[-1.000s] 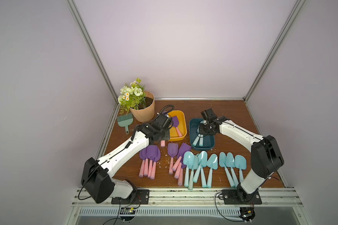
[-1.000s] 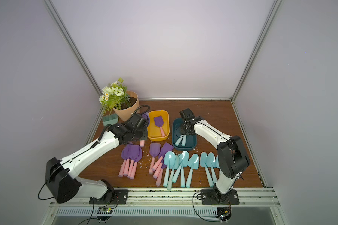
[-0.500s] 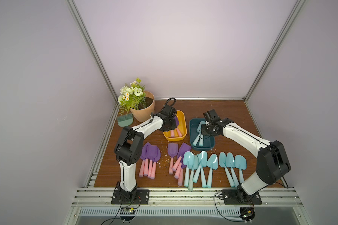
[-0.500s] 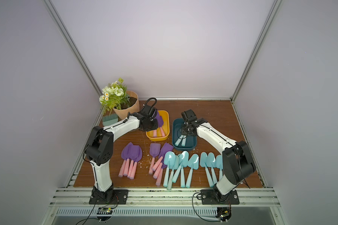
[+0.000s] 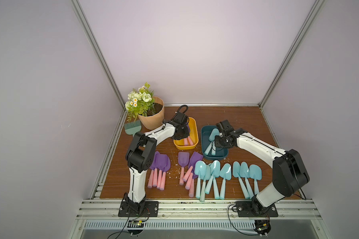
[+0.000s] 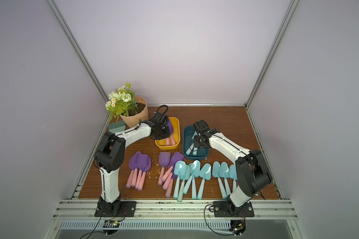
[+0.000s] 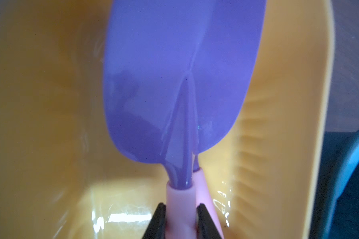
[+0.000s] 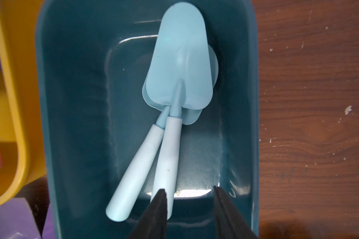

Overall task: Sort the small shovels by color and place them into the storage box
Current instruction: Place the shovel in the storage box.

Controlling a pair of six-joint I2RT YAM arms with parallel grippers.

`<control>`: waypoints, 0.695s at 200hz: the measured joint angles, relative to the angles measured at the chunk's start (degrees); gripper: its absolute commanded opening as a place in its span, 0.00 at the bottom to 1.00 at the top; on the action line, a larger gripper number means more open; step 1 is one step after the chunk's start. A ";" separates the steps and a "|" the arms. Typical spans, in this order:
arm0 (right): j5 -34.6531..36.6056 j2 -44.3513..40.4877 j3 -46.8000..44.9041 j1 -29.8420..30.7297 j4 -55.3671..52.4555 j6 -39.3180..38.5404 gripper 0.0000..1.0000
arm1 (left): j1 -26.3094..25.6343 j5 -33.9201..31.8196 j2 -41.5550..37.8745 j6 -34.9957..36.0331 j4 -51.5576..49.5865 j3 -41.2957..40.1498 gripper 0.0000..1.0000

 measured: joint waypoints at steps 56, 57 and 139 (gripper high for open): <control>-0.48 -0.09 -2.38 0.00 0.44 0.22 0.42 | 0.00 -0.42 2.08 -0.63 -0.20 0.02 0.34; -0.48 -0.11 -2.43 0.00 0.44 0.22 0.42 | 0.00 -0.44 2.08 -0.61 -0.20 0.02 0.34; -1.49 -13.31 -10.47 0.17 -0.85 0.81 0.42 | -1.55 -5.44 -4.72 0.46 2.45 -1.88 0.56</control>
